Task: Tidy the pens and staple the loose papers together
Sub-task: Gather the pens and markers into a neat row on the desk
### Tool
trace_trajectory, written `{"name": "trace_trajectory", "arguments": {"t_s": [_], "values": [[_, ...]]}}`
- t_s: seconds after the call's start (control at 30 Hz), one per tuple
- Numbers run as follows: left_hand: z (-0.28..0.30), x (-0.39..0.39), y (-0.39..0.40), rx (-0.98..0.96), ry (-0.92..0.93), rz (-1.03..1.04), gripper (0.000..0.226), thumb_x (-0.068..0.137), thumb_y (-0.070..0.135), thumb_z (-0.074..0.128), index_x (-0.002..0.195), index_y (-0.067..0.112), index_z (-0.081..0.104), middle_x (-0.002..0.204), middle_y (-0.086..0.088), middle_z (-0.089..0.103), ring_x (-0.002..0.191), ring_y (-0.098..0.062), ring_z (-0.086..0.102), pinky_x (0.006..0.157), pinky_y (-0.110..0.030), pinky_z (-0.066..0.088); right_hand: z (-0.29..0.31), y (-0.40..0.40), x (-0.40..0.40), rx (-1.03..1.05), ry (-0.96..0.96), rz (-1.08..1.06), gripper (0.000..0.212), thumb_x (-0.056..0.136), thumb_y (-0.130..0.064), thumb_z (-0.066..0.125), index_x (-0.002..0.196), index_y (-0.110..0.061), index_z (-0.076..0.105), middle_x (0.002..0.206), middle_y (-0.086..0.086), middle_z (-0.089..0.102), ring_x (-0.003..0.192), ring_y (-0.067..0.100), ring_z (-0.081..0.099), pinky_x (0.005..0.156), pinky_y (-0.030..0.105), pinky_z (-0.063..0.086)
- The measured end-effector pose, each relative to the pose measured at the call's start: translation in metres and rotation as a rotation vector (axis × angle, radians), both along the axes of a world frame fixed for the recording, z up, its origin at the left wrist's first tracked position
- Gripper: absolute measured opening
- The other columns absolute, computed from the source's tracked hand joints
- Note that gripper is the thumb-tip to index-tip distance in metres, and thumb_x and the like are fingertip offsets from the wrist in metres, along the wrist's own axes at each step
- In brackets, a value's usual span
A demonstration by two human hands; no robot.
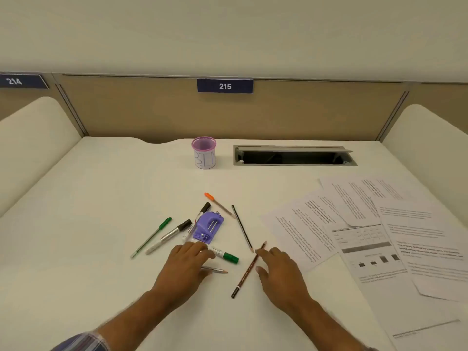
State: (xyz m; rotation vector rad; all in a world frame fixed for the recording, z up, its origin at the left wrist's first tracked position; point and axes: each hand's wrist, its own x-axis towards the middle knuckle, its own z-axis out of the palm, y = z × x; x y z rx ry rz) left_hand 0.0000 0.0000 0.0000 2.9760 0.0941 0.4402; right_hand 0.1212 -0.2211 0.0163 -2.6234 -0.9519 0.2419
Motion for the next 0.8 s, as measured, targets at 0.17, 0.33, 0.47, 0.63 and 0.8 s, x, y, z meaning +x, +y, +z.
{"name": "trace_trajectory", "arguments": {"t_s": [0.17, 0.33, 0.47, 0.63, 0.8], "values": [[-0.013, -0.007, 0.004, -0.025, 0.165, 0.072, 0.033, 0.064, 0.036, 0.087, 0.08, 0.041, 0.059, 0.076, 0.023, 0.055, 0.071, -0.002, 0.055, 0.067, -0.019, 0.034, -0.007, 0.006, -0.001, 0.113, 0.156, -0.147, 0.039, 0.095, -0.043, 0.049, 0.131, -0.03, 0.047, 0.118, -0.008, 0.062, 0.105, 0.012, 0.06, 0.09, 0.025, 0.048], [-0.015, -0.009, 0.007, -0.063, 0.197, 0.083, 0.025, 0.079, 0.024, 0.072, 0.08, 0.039, 0.053, 0.075, 0.02, 0.051, 0.07, -0.005, 0.052, 0.065, -0.019, 0.03, -0.007, 0.019, -0.001, 0.128, 0.186, -0.261, 0.04, 0.091, -0.055, 0.05, 0.117, -0.026, 0.05, 0.1, -0.004, 0.069, 0.089, 0.016, 0.066, 0.079, 0.03, 0.055], [-0.015, -0.007, 0.008, -0.186, 0.166, 0.106, 0.019, 0.095, 0.024, 0.039, 0.088, 0.04, 0.043, 0.082, 0.019, 0.049, 0.076, -0.008, 0.046, 0.076, -0.024, 0.03, -0.004, 0.028, -0.001, 0.14, 0.215, -0.271, 0.032, 0.09, -0.053, 0.053, 0.105, -0.026, 0.046, 0.09, -0.004, 0.068, 0.082, 0.015, 0.066, 0.076, 0.031, 0.056], [-0.015, -0.003, 0.007, -0.256, 0.108, 0.118, 0.026, 0.094, 0.01, 0.052, 0.101, 0.035, 0.053, 0.09, 0.015, 0.058, 0.078, -0.008, 0.047, 0.075, -0.016, 0.033, -0.01, 0.036, -0.003, 0.072, 0.255, -0.247, 0.036, 0.091, -0.044, 0.055, 0.115, -0.019, 0.045, 0.101, -0.002, 0.067, 0.091, 0.017, 0.066, 0.077, 0.031, 0.055], [-0.016, 0.004, 0.007, -0.243, -0.016, 0.101, 0.031, 0.09, 0.013, 0.049, 0.112, 0.035, 0.051, 0.095, 0.011, 0.064, 0.082, -0.011, 0.057, 0.076, -0.021, 0.043, -0.015, 0.039, 0.0, 0.038, 0.254, -0.283, 0.032, 0.094, -0.028, 0.053, 0.121, -0.015, 0.043, 0.104, 0.002, 0.068, 0.093, 0.019, 0.067, 0.079, 0.032, 0.057]]}}
